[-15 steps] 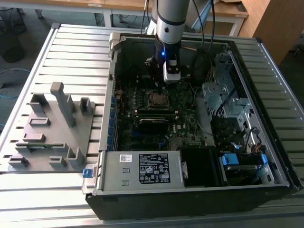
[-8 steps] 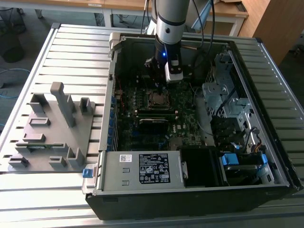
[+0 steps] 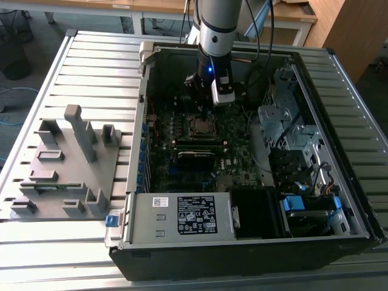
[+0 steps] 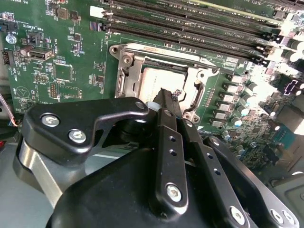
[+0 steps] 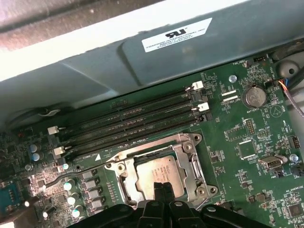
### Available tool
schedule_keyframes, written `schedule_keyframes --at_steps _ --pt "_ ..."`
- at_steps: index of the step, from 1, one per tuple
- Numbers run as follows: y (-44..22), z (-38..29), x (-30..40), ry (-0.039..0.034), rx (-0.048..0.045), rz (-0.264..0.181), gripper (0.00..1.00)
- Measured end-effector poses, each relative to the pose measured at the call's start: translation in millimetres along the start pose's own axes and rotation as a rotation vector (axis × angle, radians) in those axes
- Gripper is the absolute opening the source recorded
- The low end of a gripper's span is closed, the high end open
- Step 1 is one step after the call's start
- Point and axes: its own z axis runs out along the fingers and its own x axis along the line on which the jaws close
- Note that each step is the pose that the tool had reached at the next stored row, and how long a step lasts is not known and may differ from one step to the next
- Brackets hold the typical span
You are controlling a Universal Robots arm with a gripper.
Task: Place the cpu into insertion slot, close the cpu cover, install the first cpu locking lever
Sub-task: 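Place the cpu into insertion slot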
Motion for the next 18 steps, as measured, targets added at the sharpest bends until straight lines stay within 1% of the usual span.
schedule_keyframes --at_steps 3,8,10,12,15,18 --pt "0.0 0.0 0.0 0.0 0.0001 -0.002 0.1" --pt "0.0 0.1 0.0 -0.0001 0.0006 -0.025 0.1" --pt "0.0 0.1 0.0 -0.0001 0.0007 -0.027 0.1" --pt "0.0 0.2 0.0 -0.0012 0.0001 -0.03 0.1" --pt "0.0 0.6 0.0 -0.0092 -0.0045 -0.041 0.1" --pt "0.0 1.2 0.0 -0.0205 -0.0119 -0.055 0.1"
